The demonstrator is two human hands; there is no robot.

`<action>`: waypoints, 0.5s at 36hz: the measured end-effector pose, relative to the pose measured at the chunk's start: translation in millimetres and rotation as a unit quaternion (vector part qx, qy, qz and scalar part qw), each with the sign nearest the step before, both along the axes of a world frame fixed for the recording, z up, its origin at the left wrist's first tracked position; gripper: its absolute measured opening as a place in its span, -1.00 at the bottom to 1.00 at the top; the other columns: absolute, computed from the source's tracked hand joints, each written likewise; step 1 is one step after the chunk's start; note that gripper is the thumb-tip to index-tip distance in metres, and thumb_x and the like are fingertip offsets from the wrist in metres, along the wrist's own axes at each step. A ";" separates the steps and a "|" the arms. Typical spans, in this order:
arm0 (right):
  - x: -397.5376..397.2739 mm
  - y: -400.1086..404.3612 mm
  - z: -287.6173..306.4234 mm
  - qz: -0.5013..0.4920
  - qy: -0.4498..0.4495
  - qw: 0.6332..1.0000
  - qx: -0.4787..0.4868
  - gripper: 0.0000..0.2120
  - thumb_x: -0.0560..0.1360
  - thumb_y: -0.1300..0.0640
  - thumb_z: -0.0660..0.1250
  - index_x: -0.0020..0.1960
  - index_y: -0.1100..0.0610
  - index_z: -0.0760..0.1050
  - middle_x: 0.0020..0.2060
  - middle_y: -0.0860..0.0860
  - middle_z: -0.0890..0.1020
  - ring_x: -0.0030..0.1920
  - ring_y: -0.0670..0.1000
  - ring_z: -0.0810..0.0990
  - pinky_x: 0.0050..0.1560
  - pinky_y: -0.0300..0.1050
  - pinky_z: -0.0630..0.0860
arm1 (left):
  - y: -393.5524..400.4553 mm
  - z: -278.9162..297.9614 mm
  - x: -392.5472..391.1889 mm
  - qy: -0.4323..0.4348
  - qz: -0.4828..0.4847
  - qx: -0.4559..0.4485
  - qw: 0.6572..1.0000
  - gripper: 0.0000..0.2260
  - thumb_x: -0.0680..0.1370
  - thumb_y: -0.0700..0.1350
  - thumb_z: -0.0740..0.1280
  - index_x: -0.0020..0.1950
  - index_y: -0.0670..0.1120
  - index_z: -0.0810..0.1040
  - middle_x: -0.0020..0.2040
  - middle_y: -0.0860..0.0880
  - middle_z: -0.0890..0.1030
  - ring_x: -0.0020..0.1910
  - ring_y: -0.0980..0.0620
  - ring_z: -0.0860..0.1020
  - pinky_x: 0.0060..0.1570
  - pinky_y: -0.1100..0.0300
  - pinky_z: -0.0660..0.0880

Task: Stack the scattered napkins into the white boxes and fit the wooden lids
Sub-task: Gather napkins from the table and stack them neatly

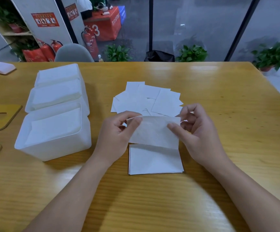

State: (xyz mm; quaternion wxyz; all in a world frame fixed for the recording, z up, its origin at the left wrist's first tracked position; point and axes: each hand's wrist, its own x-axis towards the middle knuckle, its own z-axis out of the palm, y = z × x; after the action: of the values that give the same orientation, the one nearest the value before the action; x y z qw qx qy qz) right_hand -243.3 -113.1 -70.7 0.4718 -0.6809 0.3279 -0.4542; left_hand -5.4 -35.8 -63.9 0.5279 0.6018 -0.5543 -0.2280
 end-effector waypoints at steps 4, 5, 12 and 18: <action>-3.4 -4.3 0.4 0.022 0.022 0.998 0.060 -0.70 0.61 0.18 0.51 0.28 -0.03 0.55 -0.24 0.16 0.47 -0.31 0.25 0.38 -0.19 0.01 0.35 | 11.6 -2.1 -6.6 0.031 -0.023 0.029 0.999 -0.90 0.69 -0.02 0.45 0.11 0.09 0.77 -0.23 -0.05 0.68 -0.24 -0.22 0.57 -0.26 -0.03 0.48; -5.7 -5.6 -0.5 0.033 0.043 0.997 0.056 -0.76 0.62 0.18 0.50 0.23 -0.03 0.60 -0.28 0.08 0.44 -0.33 0.17 0.35 -0.20 -0.01 0.33 | 15.6 -3.4 -7.3 0.031 -0.027 0.040 0.998 -0.90 0.69 -0.01 0.45 0.15 0.12 0.76 -0.30 -0.14 0.59 -0.28 -0.29 0.50 -0.30 -0.06 0.43; -15.6 -2.6 -6.9 0.061 0.233 0.970 0.019 -0.88 0.64 0.14 0.44 0.08 -0.08 0.61 -0.33 0.02 0.53 -0.36 -0.03 0.39 -0.29 -0.10 0.37 | 34.3 -9.9 -6.7 -0.046 -0.054 0.084 0.994 -0.80 0.70 -0.09 0.43 0.23 0.20 0.71 -0.41 0.02 0.30 -0.41 -0.01 0.29 -0.31 0.19 0.32; -13.3 4.2 -7.5 0.067 0.314 0.947 -0.024 -0.87 0.58 0.13 0.45 0.00 -0.11 0.59 -0.36 -0.12 0.54 -0.38 -0.12 0.42 -0.32 -0.09 0.42 | 31.5 -14.2 -4.9 -0.111 -0.061 0.119 0.985 -0.80 0.68 -0.08 0.44 0.21 0.22 0.69 -0.38 0.09 0.34 -0.38 -0.03 0.38 -0.28 0.25 0.38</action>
State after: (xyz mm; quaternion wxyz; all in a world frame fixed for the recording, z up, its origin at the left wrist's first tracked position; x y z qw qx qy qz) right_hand -256.6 -108.9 -78.2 0.3577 -0.8203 0.4027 -0.1923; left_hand -10.3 -4.3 -78.1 0.3732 0.6471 -0.6136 -0.2558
